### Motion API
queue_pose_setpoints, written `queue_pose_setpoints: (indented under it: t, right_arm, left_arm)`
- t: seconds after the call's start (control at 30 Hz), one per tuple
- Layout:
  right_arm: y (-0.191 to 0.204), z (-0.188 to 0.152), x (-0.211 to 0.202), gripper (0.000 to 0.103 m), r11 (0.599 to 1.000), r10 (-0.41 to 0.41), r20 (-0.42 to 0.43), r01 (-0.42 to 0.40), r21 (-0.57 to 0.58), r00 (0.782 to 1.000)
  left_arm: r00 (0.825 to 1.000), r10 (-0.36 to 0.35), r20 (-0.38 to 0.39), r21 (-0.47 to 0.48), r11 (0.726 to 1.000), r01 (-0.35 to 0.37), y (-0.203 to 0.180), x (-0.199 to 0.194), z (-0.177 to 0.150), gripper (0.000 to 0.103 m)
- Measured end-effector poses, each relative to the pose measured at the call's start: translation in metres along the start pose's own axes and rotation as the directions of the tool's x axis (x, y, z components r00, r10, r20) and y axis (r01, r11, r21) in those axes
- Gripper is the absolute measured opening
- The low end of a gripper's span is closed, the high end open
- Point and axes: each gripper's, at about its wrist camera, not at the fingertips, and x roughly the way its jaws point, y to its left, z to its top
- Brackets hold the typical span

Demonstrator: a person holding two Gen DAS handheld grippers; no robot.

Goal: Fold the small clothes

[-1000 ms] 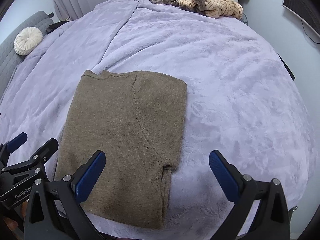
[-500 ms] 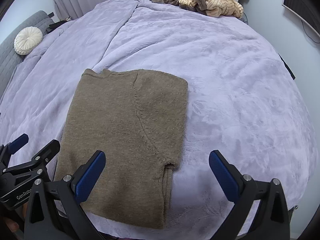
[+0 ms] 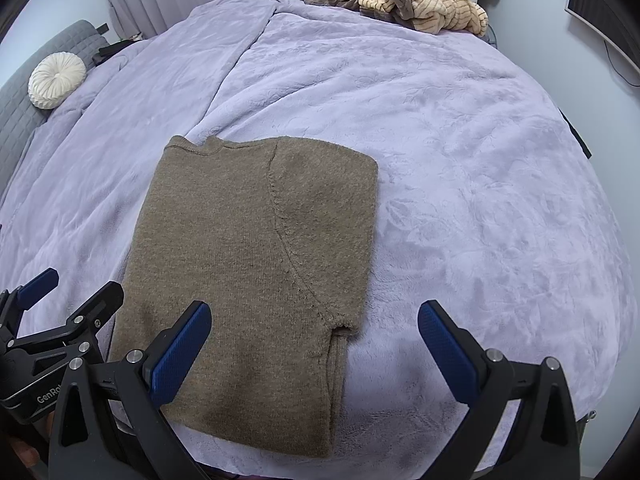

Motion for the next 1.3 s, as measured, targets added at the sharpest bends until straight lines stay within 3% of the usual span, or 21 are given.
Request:
queue_pose_setpoints:
  t: [1.3]
  right_arm:
    - [0.0004,0.0001,0.0009,0.103,1.0,-0.003,0.002,0.003,-0.004,1.0]
  left_arm:
    - [1.0,0.008,-0.001,-0.001,1.0,-0.008,-0.002,-0.0007,0.0001,0.102]
